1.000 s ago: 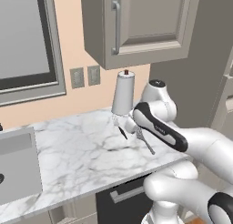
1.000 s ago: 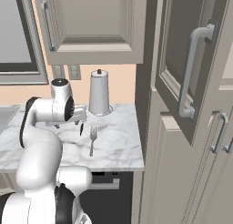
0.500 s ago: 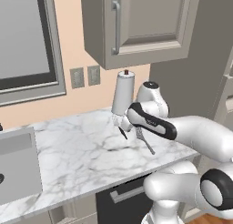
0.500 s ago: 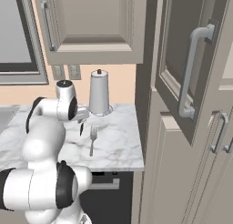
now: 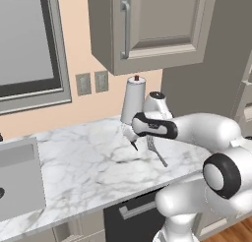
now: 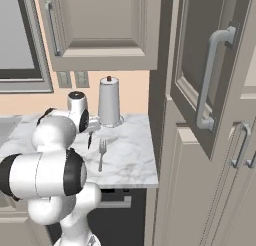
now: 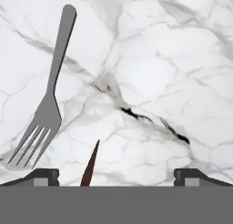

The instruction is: Organize the utensils by type. Pick up the wooden spoons from the counter and place them in the open cabinet. Then pick up the metallic utensils from the counter and place them in the open drawer.

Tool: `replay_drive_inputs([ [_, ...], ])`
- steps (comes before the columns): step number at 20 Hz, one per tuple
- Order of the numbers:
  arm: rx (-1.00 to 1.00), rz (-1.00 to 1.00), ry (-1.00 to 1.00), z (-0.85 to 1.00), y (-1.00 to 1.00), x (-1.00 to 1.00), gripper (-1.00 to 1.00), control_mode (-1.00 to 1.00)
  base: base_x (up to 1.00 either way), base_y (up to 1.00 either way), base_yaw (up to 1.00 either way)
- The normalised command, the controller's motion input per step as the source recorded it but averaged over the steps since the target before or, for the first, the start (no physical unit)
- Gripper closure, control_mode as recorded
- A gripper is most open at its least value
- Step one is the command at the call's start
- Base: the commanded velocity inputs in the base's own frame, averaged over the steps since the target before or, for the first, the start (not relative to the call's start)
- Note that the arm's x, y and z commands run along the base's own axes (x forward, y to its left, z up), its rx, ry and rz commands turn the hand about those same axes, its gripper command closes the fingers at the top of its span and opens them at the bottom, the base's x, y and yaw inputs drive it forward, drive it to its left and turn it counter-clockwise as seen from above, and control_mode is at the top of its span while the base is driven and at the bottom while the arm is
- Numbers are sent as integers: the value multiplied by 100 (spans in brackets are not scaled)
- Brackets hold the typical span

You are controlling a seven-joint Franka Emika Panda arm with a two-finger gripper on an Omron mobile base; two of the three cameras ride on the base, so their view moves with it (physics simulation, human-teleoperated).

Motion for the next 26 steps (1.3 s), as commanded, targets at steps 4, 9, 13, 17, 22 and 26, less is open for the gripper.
replay_drive_inputs([
  [4, 2, 0, 4, -32, 0, 42, -100, -100, 0, 0, 0],
  [9, 1, 0, 8, -33, 5, 40, -100, -100, 0, 0, 0],
  [13, 0, 0, 6, -29, 13, 37, -100, -100, 0, 0, 0],
  [17, 0, 0, 4, -27, 15, 34, -100, -100, 0, 0, 0],
  [22, 0, 0, 2, -29, 2, 28, -100, -100, 0, 0, 0],
  [26, 0, 0, 0, -22, 0, 23, -100, -100, 0, 0, 0],
])
